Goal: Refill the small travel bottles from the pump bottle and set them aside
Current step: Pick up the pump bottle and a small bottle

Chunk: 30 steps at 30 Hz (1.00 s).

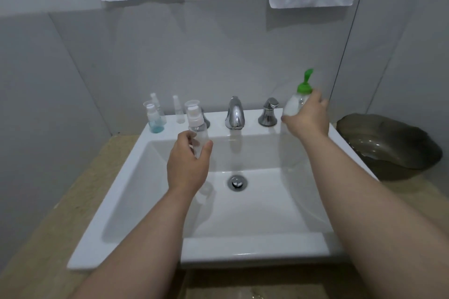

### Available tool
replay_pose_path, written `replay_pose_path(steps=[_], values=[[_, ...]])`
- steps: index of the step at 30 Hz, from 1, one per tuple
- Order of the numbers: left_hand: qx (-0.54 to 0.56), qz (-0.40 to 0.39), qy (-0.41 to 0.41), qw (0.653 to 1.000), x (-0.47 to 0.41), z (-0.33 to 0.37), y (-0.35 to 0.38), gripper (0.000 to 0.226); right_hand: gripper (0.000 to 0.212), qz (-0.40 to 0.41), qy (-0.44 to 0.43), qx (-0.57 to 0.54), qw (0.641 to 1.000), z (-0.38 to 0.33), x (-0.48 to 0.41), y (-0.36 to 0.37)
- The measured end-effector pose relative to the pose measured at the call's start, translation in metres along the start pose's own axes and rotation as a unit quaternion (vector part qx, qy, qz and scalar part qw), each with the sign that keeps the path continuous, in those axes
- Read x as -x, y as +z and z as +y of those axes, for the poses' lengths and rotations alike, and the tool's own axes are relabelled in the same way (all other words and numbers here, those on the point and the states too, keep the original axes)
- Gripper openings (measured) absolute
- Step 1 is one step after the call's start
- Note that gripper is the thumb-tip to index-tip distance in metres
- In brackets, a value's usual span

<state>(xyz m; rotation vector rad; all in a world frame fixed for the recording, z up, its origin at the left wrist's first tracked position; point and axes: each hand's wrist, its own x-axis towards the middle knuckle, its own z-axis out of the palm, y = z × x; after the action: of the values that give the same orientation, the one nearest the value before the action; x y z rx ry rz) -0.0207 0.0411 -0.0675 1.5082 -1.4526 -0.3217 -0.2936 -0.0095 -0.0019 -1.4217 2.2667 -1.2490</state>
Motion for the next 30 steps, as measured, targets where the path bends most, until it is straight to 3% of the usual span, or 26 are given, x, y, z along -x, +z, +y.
replay_pose_path(steps=[8,13,23,25,26,28,30], values=[[0.022,-0.035,-0.013,0.999,0.008,0.008,-0.007,0.037,0.087,-0.231,-0.053,-0.035,0.971,0.021,0.071,-0.040],[0.033,-0.069,-0.015,0.997,0.016,0.008,-0.014,0.034,0.095,-0.363,-0.073,0.047,0.928,0.035,0.094,-0.012],[0.057,-0.144,-0.036,0.987,0.024,0.017,-0.017,0.029,0.105,-0.431,-0.016,0.096,0.897,0.049,0.100,-0.005],[0.055,-0.153,-0.030,0.986,0.024,0.018,-0.018,0.030,0.103,-0.402,0.018,0.112,0.909,0.049,0.101,-0.006],[0.051,-0.159,-0.020,0.986,0.024,0.018,-0.018,0.031,0.091,-0.356,0.028,0.115,0.927,0.048,0.100,-0.007],[0.050,-0.170,0.008,0.984,0.026,0.020,-0.018,0.034,0.050,-0.193,0.027,0.126,0.973,0.042,0.101,-0.017],[0.061,-0.177,0.026,0.982,0.029,0.023,-0.018,0.036,0.014,-0.027,-0.005,0.062,0.998,0.037,0.102,-0.026]])
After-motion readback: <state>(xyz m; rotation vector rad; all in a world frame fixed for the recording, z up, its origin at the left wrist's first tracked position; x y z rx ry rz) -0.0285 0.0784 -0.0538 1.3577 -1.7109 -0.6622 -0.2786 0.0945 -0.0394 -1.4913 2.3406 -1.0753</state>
